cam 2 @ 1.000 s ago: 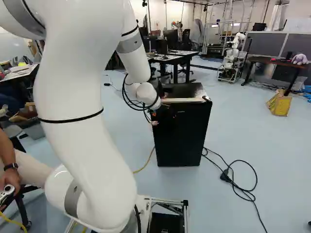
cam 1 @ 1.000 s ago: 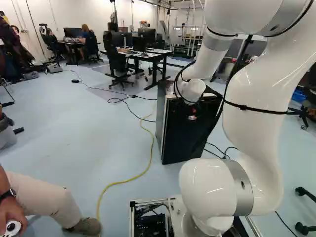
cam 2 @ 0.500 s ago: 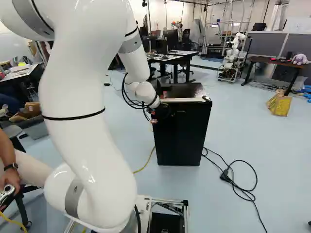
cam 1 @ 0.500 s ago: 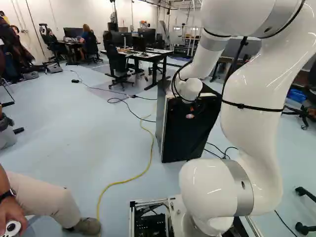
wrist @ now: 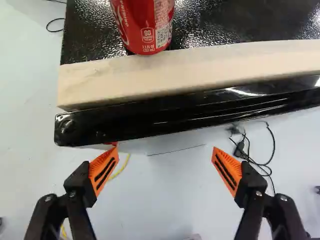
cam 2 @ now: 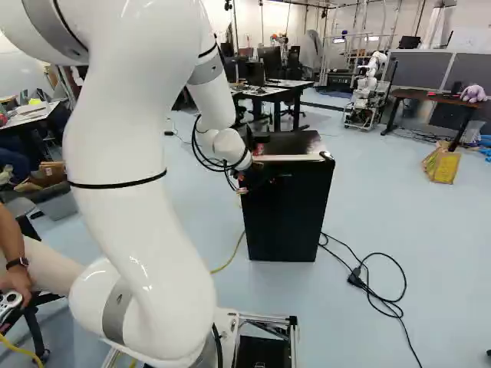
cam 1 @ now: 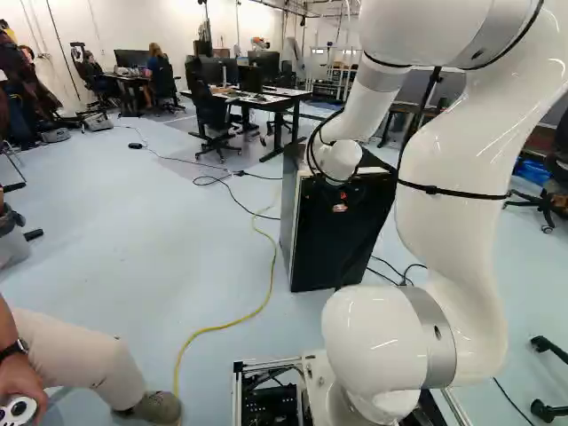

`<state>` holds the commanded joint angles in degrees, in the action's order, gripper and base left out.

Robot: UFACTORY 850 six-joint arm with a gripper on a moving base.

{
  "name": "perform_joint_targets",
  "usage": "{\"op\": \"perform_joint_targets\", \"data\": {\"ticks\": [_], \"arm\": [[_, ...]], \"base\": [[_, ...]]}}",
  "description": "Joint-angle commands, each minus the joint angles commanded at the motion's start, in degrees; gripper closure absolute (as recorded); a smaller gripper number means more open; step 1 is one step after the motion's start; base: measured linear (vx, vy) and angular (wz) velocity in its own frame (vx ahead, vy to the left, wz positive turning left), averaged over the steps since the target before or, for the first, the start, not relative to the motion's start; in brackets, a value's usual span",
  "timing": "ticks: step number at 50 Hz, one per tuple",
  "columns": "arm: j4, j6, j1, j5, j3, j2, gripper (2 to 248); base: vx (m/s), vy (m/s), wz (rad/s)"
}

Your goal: Grab a drink from the fridge

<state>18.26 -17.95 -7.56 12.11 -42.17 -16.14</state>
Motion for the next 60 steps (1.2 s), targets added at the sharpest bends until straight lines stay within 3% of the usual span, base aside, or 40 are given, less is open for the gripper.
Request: {"op": "perform_joint_targets", "data": {"ticks": [14,27,42,60], "arm": [[0.0,0.0,0.0,0.8,3.9,3.2,3],[0.0,0.0,0.0,4.4,7.8,6.5,3],[0.0,0.0,0.5,12.3,12.3,10.5,3],[0.0,0.0,3.7,23.1,15.8,13.8,3]], "base": [[0.000,0.000,0.000],[0.000,0.000,0.000],[0.000,0.000,0.000],[0.000,0.000,0.000]]}}
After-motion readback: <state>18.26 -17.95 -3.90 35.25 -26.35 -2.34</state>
